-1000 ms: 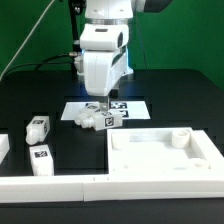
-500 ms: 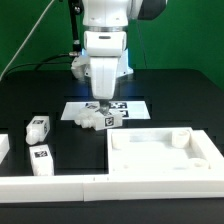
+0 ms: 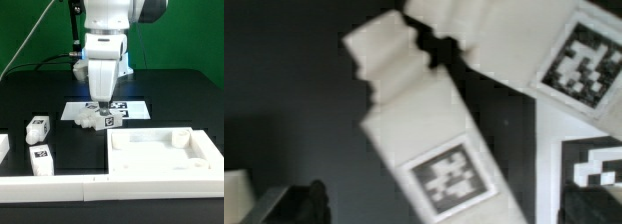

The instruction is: Assemble one leg

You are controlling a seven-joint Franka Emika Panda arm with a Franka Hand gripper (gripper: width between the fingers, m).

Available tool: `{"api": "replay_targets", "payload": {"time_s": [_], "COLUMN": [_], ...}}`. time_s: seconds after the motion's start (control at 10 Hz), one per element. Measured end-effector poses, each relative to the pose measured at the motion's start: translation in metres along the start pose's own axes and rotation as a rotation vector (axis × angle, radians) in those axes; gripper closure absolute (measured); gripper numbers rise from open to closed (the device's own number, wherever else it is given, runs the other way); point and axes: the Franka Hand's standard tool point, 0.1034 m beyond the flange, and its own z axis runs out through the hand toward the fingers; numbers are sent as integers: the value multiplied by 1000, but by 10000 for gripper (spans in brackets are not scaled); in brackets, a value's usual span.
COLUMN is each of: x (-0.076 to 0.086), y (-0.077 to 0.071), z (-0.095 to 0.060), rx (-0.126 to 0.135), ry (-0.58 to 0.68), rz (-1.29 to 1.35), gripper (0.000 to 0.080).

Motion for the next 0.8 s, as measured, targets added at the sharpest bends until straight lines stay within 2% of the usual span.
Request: {"api": "replay_targets", "payload": {"time_s": [0.3, 0.6, 0.7, 0.8], "x": [-6, -7, -7, -7], "y": [-9, -9, -9, -9], "z": [18, 21, 21, 21], "rx": [35, 40, 40, 40], "ry": [-11, -13, -13, -13], "rz": [8, 18, 19, 20], "gripper": [151, 151, 251, 251]}}
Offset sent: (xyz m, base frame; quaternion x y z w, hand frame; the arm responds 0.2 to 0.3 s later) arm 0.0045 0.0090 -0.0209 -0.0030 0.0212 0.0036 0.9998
